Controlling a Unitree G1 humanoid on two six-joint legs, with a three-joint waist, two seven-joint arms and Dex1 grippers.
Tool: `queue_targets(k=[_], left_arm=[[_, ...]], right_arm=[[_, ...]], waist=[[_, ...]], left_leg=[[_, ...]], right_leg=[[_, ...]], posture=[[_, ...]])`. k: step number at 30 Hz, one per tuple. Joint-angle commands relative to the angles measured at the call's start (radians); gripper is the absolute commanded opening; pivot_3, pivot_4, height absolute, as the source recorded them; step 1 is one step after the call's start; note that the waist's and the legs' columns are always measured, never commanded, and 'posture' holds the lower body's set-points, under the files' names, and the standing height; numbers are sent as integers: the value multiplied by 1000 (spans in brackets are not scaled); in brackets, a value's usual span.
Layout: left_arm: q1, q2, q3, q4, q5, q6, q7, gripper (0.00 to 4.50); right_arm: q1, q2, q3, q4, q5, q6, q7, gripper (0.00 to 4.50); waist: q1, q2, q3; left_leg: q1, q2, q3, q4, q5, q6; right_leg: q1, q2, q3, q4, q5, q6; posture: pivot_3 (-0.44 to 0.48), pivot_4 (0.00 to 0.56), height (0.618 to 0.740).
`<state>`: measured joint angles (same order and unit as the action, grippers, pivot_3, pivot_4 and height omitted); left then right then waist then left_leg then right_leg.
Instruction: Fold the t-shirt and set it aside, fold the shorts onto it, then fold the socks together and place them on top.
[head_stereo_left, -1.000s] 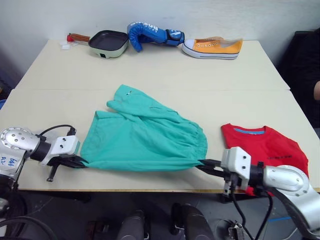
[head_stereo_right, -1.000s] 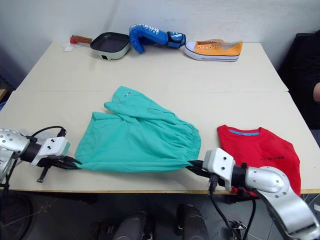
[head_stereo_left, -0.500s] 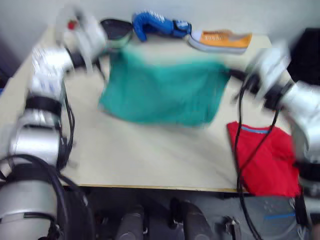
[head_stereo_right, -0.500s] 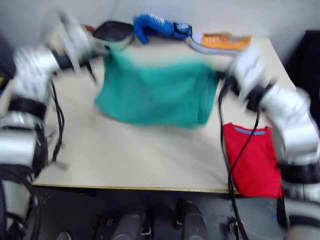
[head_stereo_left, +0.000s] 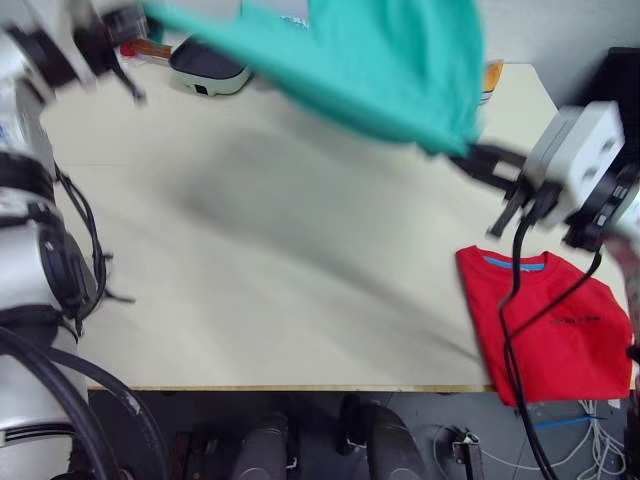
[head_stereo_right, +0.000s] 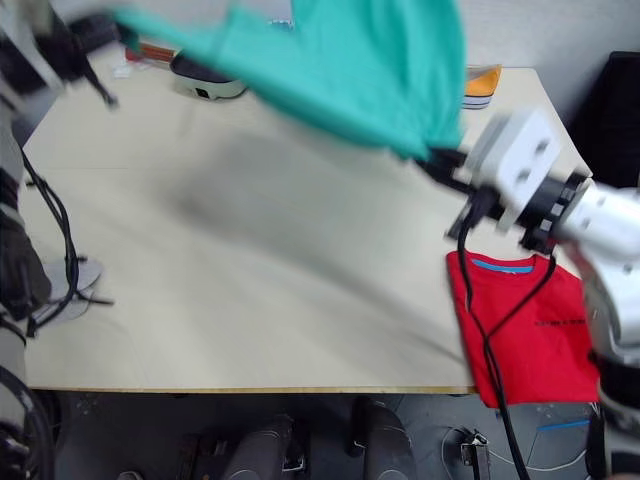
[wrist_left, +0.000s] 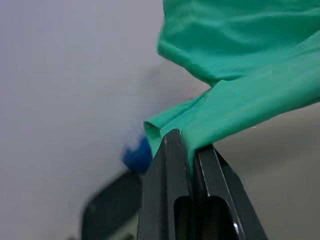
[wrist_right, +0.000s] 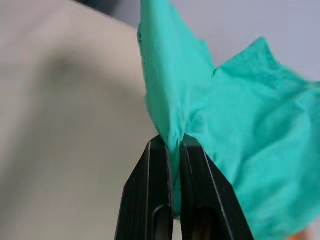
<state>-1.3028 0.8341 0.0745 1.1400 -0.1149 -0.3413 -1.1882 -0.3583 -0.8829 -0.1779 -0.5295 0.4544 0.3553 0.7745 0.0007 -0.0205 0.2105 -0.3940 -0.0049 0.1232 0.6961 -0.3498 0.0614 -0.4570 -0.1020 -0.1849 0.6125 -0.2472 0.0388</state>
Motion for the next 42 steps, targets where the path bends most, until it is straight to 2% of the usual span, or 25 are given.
queue_targets(k=[1,3,4,6,8,14,19,21,23,25,27,29,31,32,34,36,38,42], left_arm=[[252,54,-22,-265,-41,49,-182,28],[491,99,-27,-490,-74,135,-248,28],[594,131,-29,-595,-88,188,-284,28],[766,212,-28,-761,-111,299,-350,28],[885,290,-18,-857,-124,375,-397,28],[1013,510,-65,-921,-194,454,-426,28],[1188,754,-147,-1026,-394,500,-426,28],[1196,778,-155,-1047,-443,501,-426,28],[1113,749,-181,-1041,-454,514,-426,28],[893,659,-253,-995,-450,572,-426,28],[589,496,-339,-863,-401,626,-426,28],[300,306,-394,-646,-311,636,-426,28],[68,128,-412,-384,-215,569,-400,28],[-25,41,-402,-251,-178,513,-342,28],[-141,-84,-369,-61,-124,409,-221,28],[-207,-206,-342,64,-64,307,-24,28],[-232,-310,-341,139,14,227,174,28],[-229,-437,-331,204,124,177,427,28]], right_arm=[[136,37,29,-98,-31,-40,-3,5],[254,49,75,-109,-70,-75,21,5],[302,50,88,-117,-80,-88,35,5],[382,50,98,-142,-63,-85,60,5],[450,50,98,-170,-22,-64,85,5],[570,35,105,-211,68,-5,150,5],[653,-1,140,-193,27,-26,209,5],[672,10,133,-180,27,-35,208,5],[672,39,118,-170,61,-19,189,5],[659,70,89,-167,175,66,152,5],[632,95,44,-163,353,165,115,5],[588,120,-12,-142,551,246,52,5],[527,156,-62,-85,726,300,-43,5],[493,180,-82,-36,800,323,-112,5],[443,216,-107,42,888,358,-220,5],[398,241,-133,116,966,384,-328,5],[362,252,-152,162,1004,403,-426,5],[338,243,-151,171,996,441,-546,5]], waist=[[-4,1,1],[-6,1,1],[-7,0,1],[-4,0,1],[-2,0,1],[23,2,0],[23,2,0],[25,3,0],[28,3,0],[32,3,0],[52,3,-1],[65,1,-2],[74,-3,-4],[71,-5,-5],[65,-5,-6],[51,-5,-6],[44,-5,-5],[25,-5,-5]], left_leg=[[4,1,-2,3,0,1],[13,2,-1,4,2,2],[19,2,0,4,2,2],[26,3,-1,4,0,-1],[26,3,-2,4,0,-1],[26,2,-7,4,-1,-2],[27,2,-7,3,-2,-2],[26,2,-7,3,-2,-2],[26,2,-7,3,-2,-2],[26,2,-7,3,-1,-2],[27,1,-7,3,-1,-1],[26,1,-9,5,0,0],[26,0,-8,6,1,1],[26,0,-7,7,1,1],[25,0,-5,6,1,2],[24,-1,-4,3,0,3],[23,0,-4,2,0,3],[21,1,-4,1,0,3]], right_leg=[[7,0,0,-1,1,1],[16,0,4,-2,6,-2],[20,-6,7,-2,7,-2],[25,-8,7,-2,5,-5],[23,-9,8,1,4,-5],[25,-8,15,4,0,-5],[25,-8,16,-1,0,-4],[24,-8,16,-1,0,-4],[25,-8,16,0,-1,-3],[26,-7,16,0,-1,-3],[28,-6,17,0,0,-2],[28,-4,19,1,1,-1],[29,3,21,5,2,0],[29,5,21,5,3,0],[29,5,22,1,4,2],[28,4,22,-4,5,4],[28,-1,22,-7,5,4],[23,-1,22,-5,5,4]], posture=[[0,150,740],[0,150,740],[0,150,740],[0,150,740],[0,150,740],[0,150,740],[0,150,740],[0,150,740],[0,150,740],[0,150,740],[0,150,740],[0,150,740],[0,150,740],[0,150,740],[0,150,740],[0,150,740],[0,150,740],[0,150,740]])
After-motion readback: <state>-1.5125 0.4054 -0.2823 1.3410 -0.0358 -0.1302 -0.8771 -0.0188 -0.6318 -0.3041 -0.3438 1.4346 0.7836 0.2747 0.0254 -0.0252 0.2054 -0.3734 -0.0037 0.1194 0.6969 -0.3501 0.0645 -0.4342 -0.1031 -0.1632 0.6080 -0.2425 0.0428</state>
